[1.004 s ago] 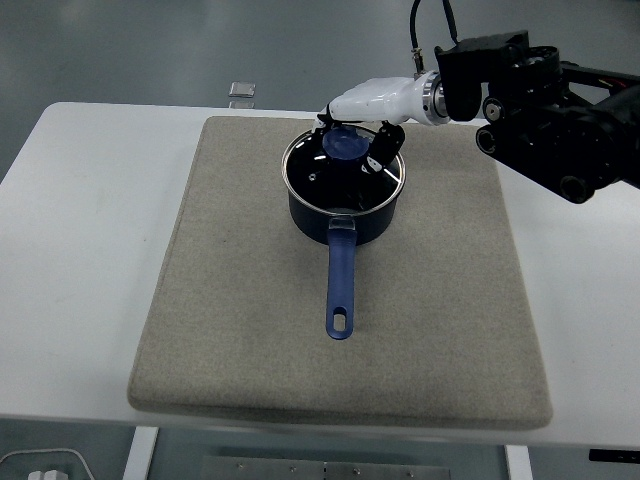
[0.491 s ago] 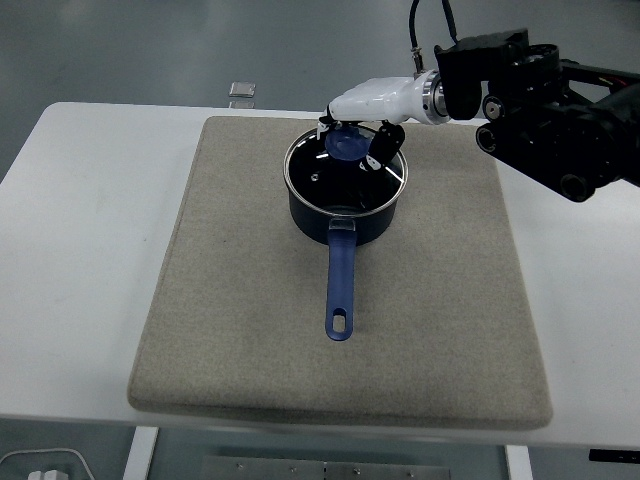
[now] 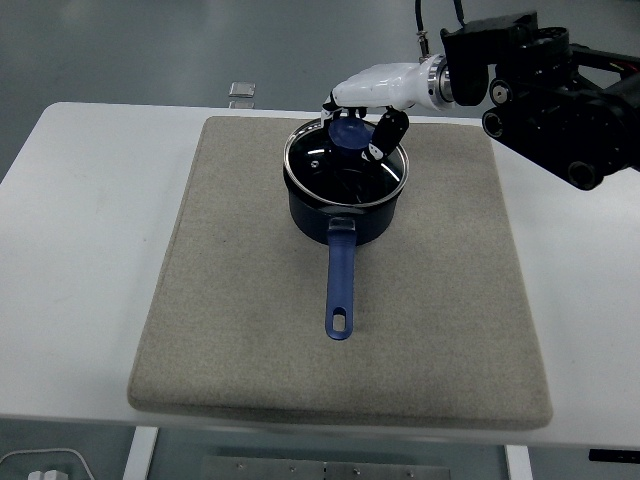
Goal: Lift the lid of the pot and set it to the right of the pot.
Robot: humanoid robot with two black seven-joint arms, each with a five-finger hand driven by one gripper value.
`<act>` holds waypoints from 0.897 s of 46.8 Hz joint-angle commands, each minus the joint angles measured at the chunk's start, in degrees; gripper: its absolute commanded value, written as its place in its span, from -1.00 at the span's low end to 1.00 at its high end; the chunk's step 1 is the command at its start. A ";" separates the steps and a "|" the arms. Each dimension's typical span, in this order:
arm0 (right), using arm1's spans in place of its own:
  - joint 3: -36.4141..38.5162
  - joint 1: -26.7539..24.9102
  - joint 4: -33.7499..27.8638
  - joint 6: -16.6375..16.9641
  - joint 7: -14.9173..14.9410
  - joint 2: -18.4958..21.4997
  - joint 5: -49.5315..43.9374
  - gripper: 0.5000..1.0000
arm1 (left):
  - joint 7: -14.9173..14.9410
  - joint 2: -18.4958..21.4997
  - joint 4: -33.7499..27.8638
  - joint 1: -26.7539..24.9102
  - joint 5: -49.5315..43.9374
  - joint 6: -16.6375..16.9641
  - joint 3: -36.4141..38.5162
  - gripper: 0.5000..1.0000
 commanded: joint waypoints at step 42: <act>-0.79 2.05 -0.26 2.65 -0.37 -12.78 0.26 -1.00 | 0.00 0.00 0.00 0.00 0.00 0.00 0.00 1.00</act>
